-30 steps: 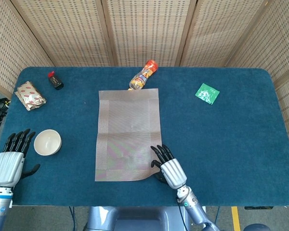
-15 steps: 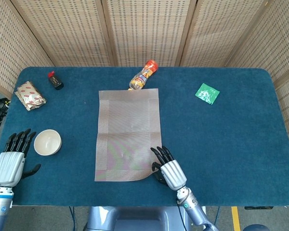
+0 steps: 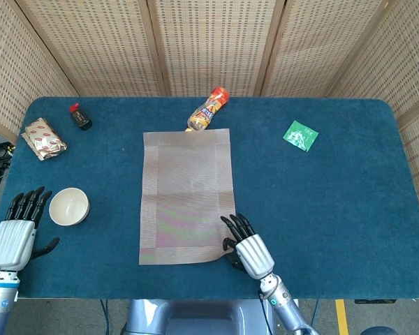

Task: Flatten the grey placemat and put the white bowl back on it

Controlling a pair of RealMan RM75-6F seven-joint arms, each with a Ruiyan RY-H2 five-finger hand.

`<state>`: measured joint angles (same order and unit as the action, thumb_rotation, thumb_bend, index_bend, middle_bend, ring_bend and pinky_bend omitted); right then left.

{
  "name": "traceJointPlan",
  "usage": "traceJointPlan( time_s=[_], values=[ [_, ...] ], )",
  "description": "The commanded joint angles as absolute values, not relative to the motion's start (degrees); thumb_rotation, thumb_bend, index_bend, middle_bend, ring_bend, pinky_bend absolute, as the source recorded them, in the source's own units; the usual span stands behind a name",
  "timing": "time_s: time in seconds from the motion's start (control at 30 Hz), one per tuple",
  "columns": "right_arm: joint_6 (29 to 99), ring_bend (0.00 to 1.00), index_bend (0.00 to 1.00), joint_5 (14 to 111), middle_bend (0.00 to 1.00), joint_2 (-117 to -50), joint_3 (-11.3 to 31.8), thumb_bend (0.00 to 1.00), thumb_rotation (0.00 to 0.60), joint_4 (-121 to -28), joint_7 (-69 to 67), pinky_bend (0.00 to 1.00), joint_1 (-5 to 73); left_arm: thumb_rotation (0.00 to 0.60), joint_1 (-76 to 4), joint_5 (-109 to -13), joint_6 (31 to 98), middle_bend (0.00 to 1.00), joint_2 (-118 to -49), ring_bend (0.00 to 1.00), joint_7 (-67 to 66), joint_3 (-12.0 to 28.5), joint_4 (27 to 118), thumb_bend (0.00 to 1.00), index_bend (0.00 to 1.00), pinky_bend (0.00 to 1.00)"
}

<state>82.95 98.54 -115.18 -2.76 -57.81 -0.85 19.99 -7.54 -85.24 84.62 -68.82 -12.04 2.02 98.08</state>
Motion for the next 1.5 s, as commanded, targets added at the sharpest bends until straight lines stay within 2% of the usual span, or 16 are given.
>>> traceJointPlan(
  time_s=[0.03,0.43,0.6,0.87,1.1,1.3,1.5],
  values=[
    [84.83,0.0,0.62,99.17,0.15,-112.3,-3.84,0.63,0.6,-60.1,1.77,0.0,18.46,0.6,-7.54,-85.31,84.58,0.0,-68.8,0.0,-12.0,2.01,98.09,0.21,0.0,0.0],
    [89.93,0.0,0.65,100.84,0.16,-102.09,-8.39,0.62,0.6,-67.23,5.79,0.0,12.9,0.6,-7.2,-86.99,85.38,0.0,-68.44,0.0,-11.47,1.62,98.56,0.21,0.0,0.0],
    [91.35,0.0,0.66,101.34,0.16,-98.63,-8.07,0.62,0.6,-68.37,8.12,0.0,12.02,0.6,-7.11,-87.35,85.42,0.0,-68.31,0.0,-11.14,1.49,98.52,0.21,0.0,0.0],
    [90.89,0.0,0.67,97.84,0.18,-92.74,-3.72,0.62,0.6,-66.62,7.62,0.0,12.55,0.6,-7.11,-87.31,85.16,0.0,-68.23,0.0,-10.6,1.52,98.32,0.21,0.0,0.0],
    [86.45,0.0,0.67,93.17,0.18,-89.58,1.71,0.61,0.6,-63.95,6.94,0.0,15.56,0.6,-7.07,-87.44,85.2,0.0,-68.68,0.0,-11.52,1.51,98.39,0.21,0.0,0.0],
    [80.94,0.0,0.68,89.51,0.19,-88.56,6.36,0.61,0.6,-64.64,9.02,0.0,19.8,0.6,-7.12,-87.26,84.97,0.0,-69.15,0.0,-12.36,1.55,98.37,0.21,0.0,0.0],
    [77.78,0.0,0.69,88.94,0.2,-89.64,7.99,0.6,0.6,-64.73,15.19,0.0,23.1,0.6,-7.17,-86.78,84.76,0.0,-69.43,0.0,-12.88,1.74,98.03,0.21,0.0,0.0]
  ],
)
